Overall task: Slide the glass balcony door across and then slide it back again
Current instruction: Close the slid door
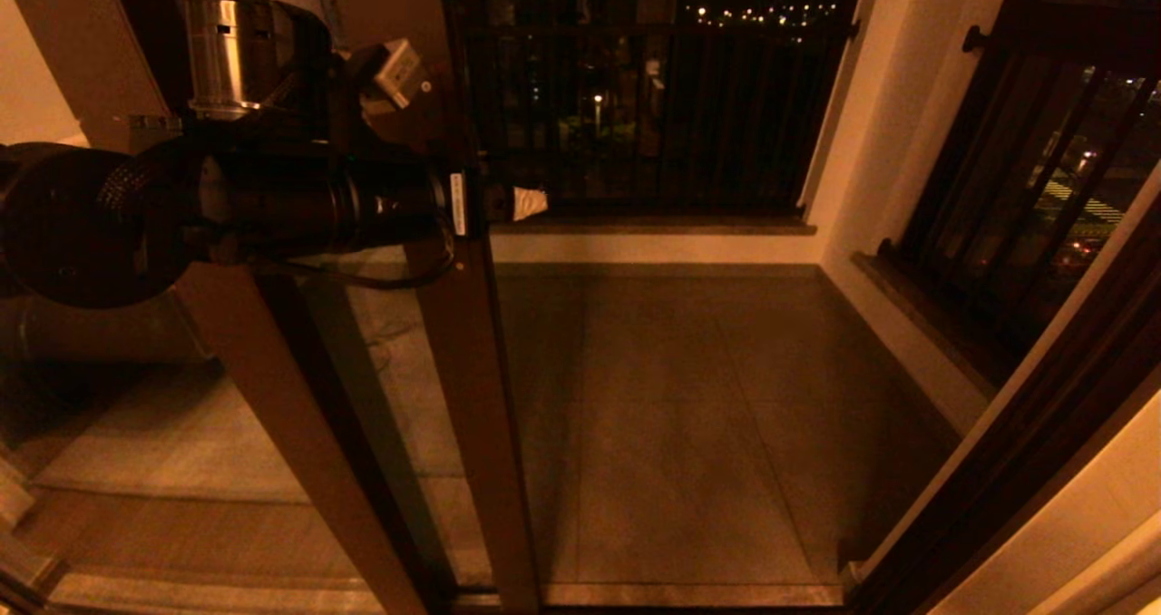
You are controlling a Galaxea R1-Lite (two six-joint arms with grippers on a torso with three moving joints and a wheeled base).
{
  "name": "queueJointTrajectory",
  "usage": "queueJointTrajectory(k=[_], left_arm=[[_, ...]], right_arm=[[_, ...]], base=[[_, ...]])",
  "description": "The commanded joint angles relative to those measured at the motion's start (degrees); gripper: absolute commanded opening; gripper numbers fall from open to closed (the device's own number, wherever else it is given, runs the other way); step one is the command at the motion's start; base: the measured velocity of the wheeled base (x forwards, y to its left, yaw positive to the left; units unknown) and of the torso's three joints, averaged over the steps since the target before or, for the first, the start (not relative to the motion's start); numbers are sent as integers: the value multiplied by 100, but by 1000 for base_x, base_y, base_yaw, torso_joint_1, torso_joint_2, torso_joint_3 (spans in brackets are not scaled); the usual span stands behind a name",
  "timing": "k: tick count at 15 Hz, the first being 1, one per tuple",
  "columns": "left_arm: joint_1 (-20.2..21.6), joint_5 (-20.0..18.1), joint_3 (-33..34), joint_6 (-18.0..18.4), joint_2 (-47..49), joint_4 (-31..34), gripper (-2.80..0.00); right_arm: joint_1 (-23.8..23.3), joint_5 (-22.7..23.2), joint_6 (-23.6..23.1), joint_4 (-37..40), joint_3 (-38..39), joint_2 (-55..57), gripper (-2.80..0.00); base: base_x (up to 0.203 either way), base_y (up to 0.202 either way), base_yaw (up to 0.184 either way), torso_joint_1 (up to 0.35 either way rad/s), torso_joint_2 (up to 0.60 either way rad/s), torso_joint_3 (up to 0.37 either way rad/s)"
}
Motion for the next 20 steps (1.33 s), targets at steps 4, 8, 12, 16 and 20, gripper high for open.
queueJointTrajectory(k=[4, 8, 12, 16, 20], left_arm=[[-48, -24, -13, -4, 19, -16, 0], [-213, -21, -46, -4, 96, -16, 0], [-270, -16, -190, 32, 333, -16, 0], [-277, -8, -339, 224, 512, -25, 0], [-277, -95, -324, 234, 583, -536, 0]], right_arm=[[-4, 4, -3, 4, 0, 5, -280], [-4, 4, -3, 4, 0, 5, -280], [5, 4, -3, 4, 0, 5, -280], [4, 4, -3, 4, 0, 5, -280], [1, 4, -3, 4, 0, 5, -280]], base=[[0, 0, 0, 0, 0, 0], [0, 0, 0, 0, 0, 0], [0, 0, 0, 0, 0, 0], [0, 0, 0, 0, 0, 0], [0, 0, 0, 0, 0, 0]])
